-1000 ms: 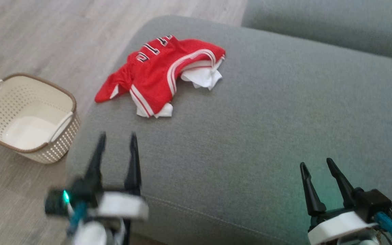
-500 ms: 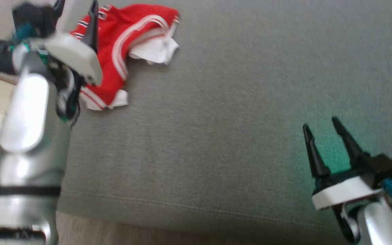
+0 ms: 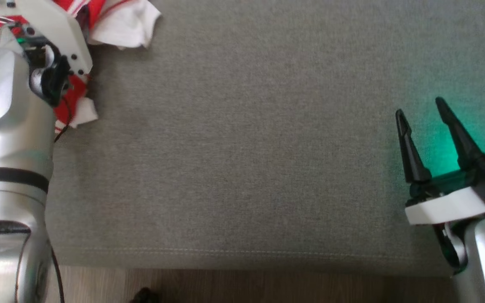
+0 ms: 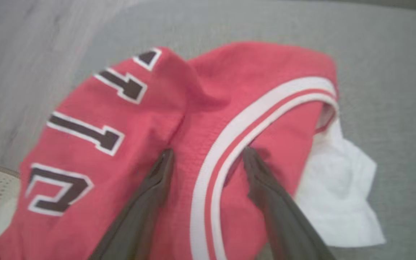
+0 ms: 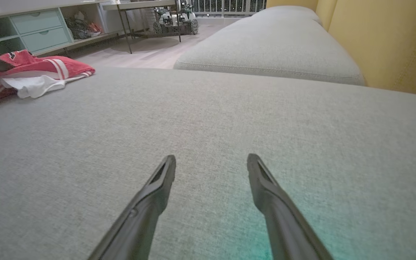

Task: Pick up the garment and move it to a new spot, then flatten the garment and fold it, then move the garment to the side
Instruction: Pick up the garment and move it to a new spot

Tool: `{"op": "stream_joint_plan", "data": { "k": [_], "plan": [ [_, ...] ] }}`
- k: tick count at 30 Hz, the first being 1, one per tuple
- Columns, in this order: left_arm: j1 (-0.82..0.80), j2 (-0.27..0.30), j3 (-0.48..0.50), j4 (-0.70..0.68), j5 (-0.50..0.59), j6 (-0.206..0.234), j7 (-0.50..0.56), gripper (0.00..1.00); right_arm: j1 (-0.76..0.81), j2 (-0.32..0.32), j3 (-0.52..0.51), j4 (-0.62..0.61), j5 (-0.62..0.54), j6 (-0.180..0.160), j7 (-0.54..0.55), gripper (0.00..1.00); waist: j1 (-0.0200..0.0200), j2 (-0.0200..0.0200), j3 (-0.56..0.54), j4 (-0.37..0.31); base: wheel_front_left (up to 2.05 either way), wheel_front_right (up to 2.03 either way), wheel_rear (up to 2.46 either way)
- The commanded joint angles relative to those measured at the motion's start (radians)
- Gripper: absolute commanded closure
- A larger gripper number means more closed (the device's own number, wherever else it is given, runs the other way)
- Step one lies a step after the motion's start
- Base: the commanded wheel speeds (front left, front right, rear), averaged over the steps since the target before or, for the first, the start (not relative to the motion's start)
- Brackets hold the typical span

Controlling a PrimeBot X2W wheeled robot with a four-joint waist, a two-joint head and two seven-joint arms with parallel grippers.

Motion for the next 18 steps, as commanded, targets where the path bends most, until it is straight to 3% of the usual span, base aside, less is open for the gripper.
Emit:
{"op": "stream_joint_plan", "data": {
  "k": [1,7,8,9,18],
  "plan": [
    [-0.039,0.061,0.019,0.000,-0.003,0.011,0.004,0.00,-0.008,-0.016,0.021,-0.038,0.011,0.000,-0.009,0.00,0.0000,0.0001,0.043,-0.023,0.00,0.00,0.00],
    [-0.045,0.054,-0.009,0.105,0.004,-0.003,0.003,0.00,-0.025,-0.022,0.012,-0.047,0.016,0.000,-0.009,0.00,0.0000,0.0001,0.072,-0.029,0.00,0.00,0.00],
    [-0.046,0.052,-0.009,0.110,0.002,-0.003,-0.019,0.55,-0.027,-0.020,0.011,-0.047,0.015,0.000,-0.009,0.00,0.0000,0.0001,0.073,-0.029,0.00,0.00,0.00],
    [-0.047,0.051,-0.009,0.114,0.001,-0.003,-0.043,1.00,-0.030,-0.018,0.011,-0.047,0.014,0.000,-0.009,0.00,0.0000,0.0001,0.074,-0.028,0.00,0.00,0.00],
    [-0.048,0.046,-0.042,0.115,0.017,-0.021,-0.275,1.00,-0.025,-0.004,0.021,-0.029,0.013,0.000,-0.009,0.00,0.0000,0.0001,0.007,-0.019,0.00,0.00,0.00]
  ]
}}
